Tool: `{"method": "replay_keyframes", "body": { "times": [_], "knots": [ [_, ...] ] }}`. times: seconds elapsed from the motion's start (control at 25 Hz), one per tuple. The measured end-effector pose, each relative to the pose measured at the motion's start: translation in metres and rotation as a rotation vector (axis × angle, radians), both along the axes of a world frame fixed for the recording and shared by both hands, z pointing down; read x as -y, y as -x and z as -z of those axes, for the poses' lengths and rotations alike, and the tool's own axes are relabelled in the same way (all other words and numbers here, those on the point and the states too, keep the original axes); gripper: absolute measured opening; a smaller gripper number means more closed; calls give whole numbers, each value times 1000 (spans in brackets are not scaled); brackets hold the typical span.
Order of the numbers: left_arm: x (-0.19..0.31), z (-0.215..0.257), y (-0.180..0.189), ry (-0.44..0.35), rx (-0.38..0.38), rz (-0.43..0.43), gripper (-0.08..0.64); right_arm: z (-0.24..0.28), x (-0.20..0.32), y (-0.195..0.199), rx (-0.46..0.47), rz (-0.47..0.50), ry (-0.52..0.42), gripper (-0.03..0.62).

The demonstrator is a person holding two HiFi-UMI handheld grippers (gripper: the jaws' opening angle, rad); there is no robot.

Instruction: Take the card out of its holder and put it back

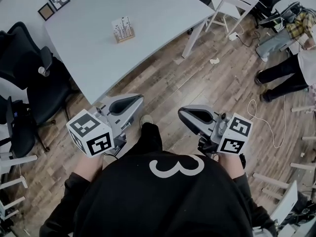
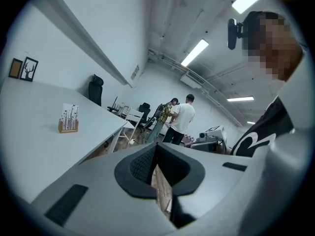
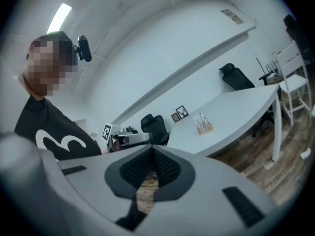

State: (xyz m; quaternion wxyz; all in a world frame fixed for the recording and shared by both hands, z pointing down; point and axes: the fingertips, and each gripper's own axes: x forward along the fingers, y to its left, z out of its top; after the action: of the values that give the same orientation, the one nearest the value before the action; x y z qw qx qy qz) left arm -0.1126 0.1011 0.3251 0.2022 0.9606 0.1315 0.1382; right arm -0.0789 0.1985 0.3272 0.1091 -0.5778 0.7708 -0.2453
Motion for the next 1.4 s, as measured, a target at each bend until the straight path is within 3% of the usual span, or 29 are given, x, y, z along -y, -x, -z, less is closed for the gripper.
{"method": "replay_keyframes", "body": {
  "times": [0.36, 0.68, 0.92, 1.16, 1.4],
  "knots": [
    [91, -8, -75, -28, 19, 2, 12, 8, 94, -85, -50, 45, 25, 9],
    [173, -8, -83, 28, 14, 101, 12, 26, 170, -116, -99, 147, -13, 11],
    [198, 2, -94, 26, 1, 161, 12, 33, 195, -133, -119, 192, -30, 13],
    [214, -3, -110, 32, 24, 264, 12, 36, 223, -155, -100, 312, -74, 20],
    [246, 3, -121, 53, 47, 440, 12, 33, 267, -183, -84, 455, -93, 38]
  ]
}}
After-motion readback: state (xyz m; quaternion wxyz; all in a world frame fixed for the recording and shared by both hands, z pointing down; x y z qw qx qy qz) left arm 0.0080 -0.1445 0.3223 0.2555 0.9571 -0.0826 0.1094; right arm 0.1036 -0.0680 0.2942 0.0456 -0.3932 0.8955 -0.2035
